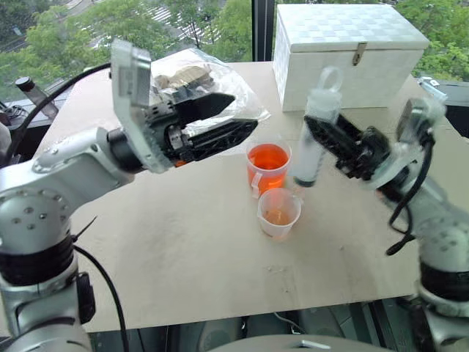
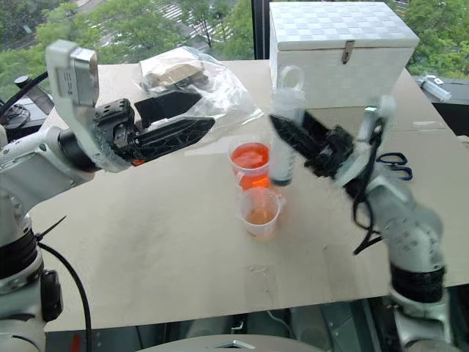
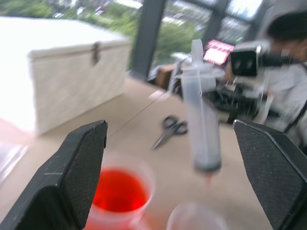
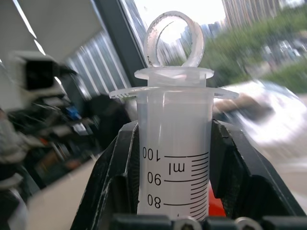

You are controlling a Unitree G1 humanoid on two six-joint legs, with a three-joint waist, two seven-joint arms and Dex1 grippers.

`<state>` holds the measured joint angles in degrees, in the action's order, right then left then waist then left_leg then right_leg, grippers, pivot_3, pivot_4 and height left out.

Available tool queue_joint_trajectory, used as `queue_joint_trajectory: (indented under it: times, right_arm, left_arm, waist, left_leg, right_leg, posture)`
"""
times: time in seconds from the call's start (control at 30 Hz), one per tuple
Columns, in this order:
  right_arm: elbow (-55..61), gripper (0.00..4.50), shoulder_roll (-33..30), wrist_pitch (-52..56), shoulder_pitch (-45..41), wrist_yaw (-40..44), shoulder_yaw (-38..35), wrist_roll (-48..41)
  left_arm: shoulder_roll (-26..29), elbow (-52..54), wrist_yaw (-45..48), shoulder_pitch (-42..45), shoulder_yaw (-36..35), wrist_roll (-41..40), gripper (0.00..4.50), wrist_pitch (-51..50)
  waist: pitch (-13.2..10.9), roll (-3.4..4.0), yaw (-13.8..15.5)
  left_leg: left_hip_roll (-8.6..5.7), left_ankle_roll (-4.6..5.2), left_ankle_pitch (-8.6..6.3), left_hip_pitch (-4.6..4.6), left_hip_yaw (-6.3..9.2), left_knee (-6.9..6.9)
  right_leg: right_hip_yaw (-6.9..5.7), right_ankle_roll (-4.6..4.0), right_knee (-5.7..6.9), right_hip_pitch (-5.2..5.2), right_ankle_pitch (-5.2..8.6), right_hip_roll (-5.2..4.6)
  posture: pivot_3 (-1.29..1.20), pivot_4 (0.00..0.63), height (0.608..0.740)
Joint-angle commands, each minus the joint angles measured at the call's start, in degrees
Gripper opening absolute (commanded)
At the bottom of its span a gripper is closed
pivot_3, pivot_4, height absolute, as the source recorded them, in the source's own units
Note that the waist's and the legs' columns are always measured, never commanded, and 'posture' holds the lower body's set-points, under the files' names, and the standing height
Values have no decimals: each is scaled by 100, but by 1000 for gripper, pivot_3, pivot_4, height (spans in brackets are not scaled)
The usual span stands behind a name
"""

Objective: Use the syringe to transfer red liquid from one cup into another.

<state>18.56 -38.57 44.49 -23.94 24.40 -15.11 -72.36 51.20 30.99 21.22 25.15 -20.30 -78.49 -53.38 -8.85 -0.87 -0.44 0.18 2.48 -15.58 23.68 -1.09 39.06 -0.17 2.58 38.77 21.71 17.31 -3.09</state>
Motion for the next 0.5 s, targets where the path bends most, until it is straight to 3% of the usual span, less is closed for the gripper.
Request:
queue_joint_trajectory:
  times: [0.03, 0.17, 0.4, 0.43, 0.5]
  right_arm:
    - [-136, 1514, -954, 786, 168, 446, -64, 108]
    - [-379, 1514, -1425, 1312, 160, 432, 592, 767]
    - [-1404, 1514, -863, 1168, -531, 301, 1704, 2428]
    - [-1576, 2300, -790, 913, -577, 421, 1834, 2731]
    - [-1804, 2782, -655, 586, -622, 609, 1909, 3089]
  left_arm:
    - [93, 448, 188, -629, -383, 385, 4268, 228]
    - [-69, 694, 302, -1451, -273, 979, 4268, 478]
    - [-197, 632, 798, -2304, 191, 2265, 4268, 1020]
    - [-258, 628, 816, -2375, 239, 2429, 4320, 1118]
    - [-327, 584, 750, -2434, 347, 2792, 4320, 1266]
  waist:
    - [0, 9, 4]
    - [3, 9, -50]
    - [2, 7, -18]
    - [2, 7, -7]
    - [3, 7, 23]
  left_leg:
    - [3, 0, 0, 2, 2, -1]
    - [10, 0, 0, 3, -3, -23]
    - [11, 2, -1, -2, -19, -23]
    - [11, 1, -1, -2, -19, -22]
    - [9, 2, -1, 1, -18, -23]
  right_leg:
    - [0, -1, -4, 1, 0, 4]
    - [5, -1, -21, 1, 0, 5]
    - [23, -1, -17, 3, 0, 8]
    - [22, -1, -18, 3, 0, 7]
    - [20, -1, -23, 4, 0, 5]
  posture:
    - [0, 150, 740]
    - [0, 150, 740]
    - [0, 150, 740]
    - [0, 150, 740]
    - [0, 150, 740]
